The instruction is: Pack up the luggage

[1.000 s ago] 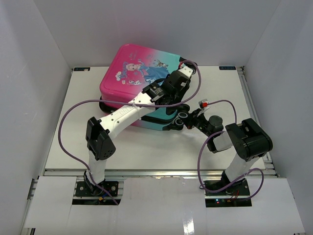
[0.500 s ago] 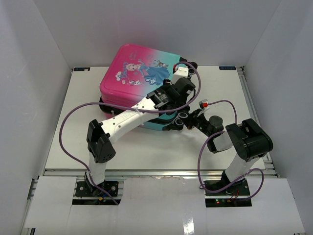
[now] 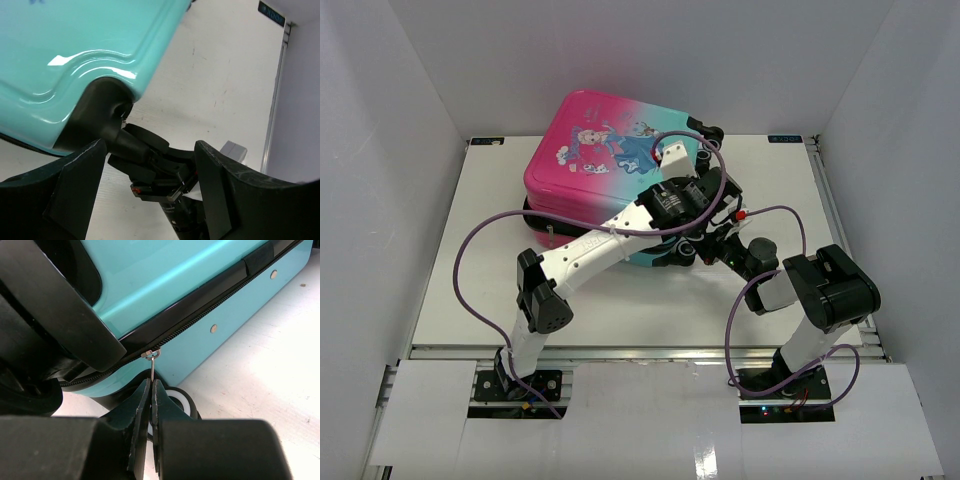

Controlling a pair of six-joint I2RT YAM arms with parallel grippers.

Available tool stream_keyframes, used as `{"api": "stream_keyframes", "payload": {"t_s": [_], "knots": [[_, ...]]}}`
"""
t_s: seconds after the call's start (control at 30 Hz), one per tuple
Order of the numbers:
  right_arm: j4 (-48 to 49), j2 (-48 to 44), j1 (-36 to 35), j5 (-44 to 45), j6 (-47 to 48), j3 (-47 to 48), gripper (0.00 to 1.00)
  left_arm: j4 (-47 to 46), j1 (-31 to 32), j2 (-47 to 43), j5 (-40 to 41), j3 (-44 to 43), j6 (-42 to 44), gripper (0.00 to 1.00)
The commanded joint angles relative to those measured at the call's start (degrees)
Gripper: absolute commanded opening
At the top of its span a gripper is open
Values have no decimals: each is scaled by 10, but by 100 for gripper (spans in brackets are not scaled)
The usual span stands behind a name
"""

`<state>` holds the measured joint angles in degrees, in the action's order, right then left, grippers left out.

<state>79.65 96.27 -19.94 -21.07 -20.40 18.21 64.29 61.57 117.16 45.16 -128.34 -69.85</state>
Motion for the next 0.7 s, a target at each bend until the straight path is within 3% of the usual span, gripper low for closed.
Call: {"api": "stream_keyframes", "payload": {"t_s": [0.0,0.43,0.67], "knots": [[284,4,8,9,18,-18,8,124,-5,10,29,-32,-171,82],[285,15,8,12,29,-30,8,19,-6,-1,-42,98,-261,83],[285,12,8,9,35,-34,8,37,-10,32,13,73,-316,84]]}}
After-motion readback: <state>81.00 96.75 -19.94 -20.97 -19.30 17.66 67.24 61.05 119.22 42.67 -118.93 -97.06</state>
